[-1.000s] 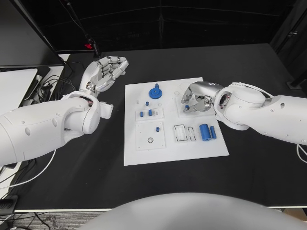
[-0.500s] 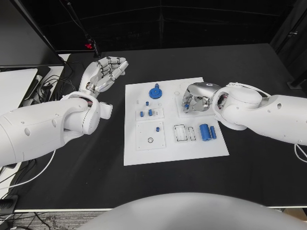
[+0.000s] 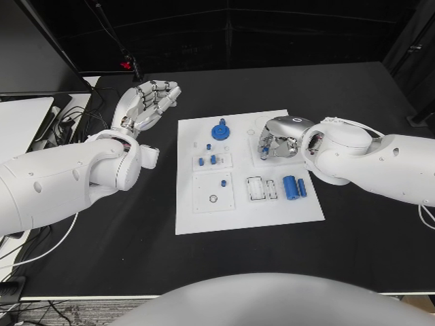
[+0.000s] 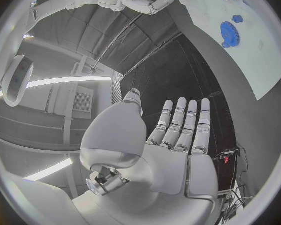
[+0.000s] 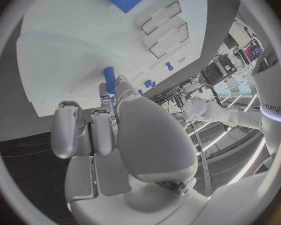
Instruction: Assemble the parts on the task board
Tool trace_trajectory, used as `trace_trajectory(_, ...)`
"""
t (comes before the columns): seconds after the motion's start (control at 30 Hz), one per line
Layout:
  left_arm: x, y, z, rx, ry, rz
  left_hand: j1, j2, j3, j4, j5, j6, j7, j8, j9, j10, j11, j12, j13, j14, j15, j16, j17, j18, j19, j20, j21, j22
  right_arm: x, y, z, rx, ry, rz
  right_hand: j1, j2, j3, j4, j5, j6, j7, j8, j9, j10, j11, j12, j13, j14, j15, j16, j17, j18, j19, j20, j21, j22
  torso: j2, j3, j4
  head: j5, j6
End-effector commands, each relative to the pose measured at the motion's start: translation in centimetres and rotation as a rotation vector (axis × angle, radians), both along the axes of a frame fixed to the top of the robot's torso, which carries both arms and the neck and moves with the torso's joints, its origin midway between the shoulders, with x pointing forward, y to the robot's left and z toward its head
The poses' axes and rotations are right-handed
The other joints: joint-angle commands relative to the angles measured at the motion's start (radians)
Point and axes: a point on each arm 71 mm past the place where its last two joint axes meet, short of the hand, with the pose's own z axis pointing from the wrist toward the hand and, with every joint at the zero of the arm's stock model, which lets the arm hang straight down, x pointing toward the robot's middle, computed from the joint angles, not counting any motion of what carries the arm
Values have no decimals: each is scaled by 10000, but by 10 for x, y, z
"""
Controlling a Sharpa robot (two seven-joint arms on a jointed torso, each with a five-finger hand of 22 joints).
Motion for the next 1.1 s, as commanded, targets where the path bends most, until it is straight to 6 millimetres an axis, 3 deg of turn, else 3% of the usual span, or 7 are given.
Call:
trace_trajectory(0.03,-4,-2,10,-360,-1278,-391,13,84,-58,10,63,-35,1170,64,-11,-49,-6,66,-7,-29,-18,42,-17,-101,85,-1,49,-9,0,0,6,232,-557,124,71,-10,54,-6,23,64,-2,8,-12,431,-372,-59,7,542,-98,52,3,-123,71,-80,-42,1571,0,6,-10,0,1)
trace_trajectory(0.83,-3,-2,9,-347,-1263,-379,45,110,-77,9,101,-39,1167,95,-20,-55,-8,103,-8,-23,-21,72,-50,-99,90,-1,51,-22,-19,-5,28,2223,-1451,355,180,-118,203,-37,32,0,82,-202,-99,514,-314,-471,5,556,-61,78,44,-141,98,-78,-4,1596,-3,1,5,-47,1)
trace_trajectory(1.1,-2,-4,9,-347,-1274,-395,56,119,-85,9,112,-33,1165,110,-22,-51,-10,120,-8,-23,-22,82,-64,-98,92,-1,52,-27,-26,19,34,2938,-1399,1072,242,-107,275,-67,46,14,98,-240,-115,543,-304,-555,9,563,-49,95,76,-145,106,-67,10,1605,2,9,10,4,1)
